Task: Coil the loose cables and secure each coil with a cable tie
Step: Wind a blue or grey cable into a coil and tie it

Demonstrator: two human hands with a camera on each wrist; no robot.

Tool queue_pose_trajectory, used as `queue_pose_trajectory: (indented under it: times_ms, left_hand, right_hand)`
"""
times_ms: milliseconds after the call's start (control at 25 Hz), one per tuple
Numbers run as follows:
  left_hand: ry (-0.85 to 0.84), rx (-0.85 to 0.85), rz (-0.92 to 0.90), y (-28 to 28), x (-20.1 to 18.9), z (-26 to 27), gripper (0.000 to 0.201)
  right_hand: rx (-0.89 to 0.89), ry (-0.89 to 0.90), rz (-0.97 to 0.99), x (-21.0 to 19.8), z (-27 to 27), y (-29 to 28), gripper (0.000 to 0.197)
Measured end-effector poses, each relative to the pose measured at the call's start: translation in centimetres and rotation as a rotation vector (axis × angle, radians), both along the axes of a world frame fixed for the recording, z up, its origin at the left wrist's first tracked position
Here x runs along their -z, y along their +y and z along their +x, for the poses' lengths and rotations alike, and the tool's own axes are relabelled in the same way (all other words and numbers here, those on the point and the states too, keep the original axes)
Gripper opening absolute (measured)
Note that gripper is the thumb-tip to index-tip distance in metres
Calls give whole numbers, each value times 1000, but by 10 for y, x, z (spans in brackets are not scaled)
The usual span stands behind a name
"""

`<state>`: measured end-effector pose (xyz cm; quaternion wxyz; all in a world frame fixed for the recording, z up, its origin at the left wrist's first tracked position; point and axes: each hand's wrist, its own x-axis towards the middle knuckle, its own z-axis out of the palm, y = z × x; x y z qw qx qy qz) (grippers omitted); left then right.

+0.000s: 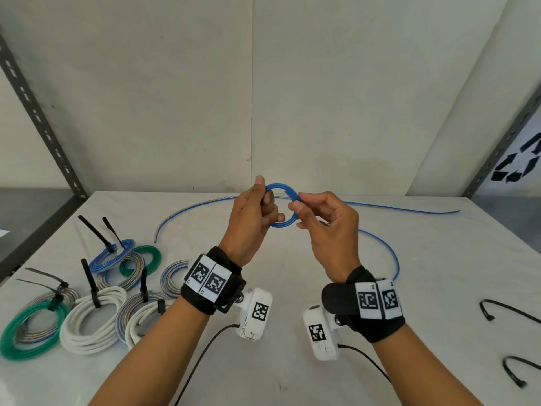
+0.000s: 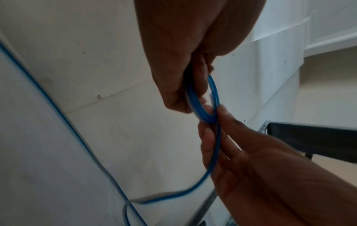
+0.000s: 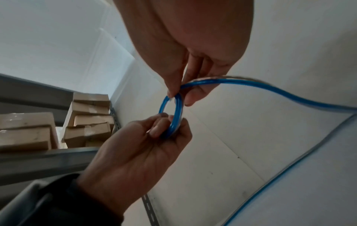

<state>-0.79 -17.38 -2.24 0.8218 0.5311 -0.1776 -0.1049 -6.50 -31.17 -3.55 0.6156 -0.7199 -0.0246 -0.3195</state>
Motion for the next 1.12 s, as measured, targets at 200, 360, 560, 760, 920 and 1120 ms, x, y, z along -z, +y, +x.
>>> queue_pose_trajectory:
  times_ms: [200, 360, 560, 760, 920, 1120]
  left_hand:
    - [-151, 128, 493, 5, -1, -1, 52]
    - [-224, 91, 594, 0, 3, -7, 49]
    - [-212, -39, 414, 6, -3, -1, 45]
    - [-114, -55, 187, 3, -6, -3, 43]
    - [-60, -59, 84, 2, -8, -4, 45]
    - [-64, -29, 100, 2, -11, -7, 45]
  right_hand:
    - [-75, 40, -358, -5, -5, -21, 14]
    - [-75, 26, -476, -4, -6, -24, 16]
    - [28, -77, -359, -4, -5, -28, 15]
    - [71, -70, -283, -1, -5, -12, 17]
    - [-60, -20, -54, -5, -6, 0, 19]
    - [-59, -2, 23, -8, -7, -1, 22]
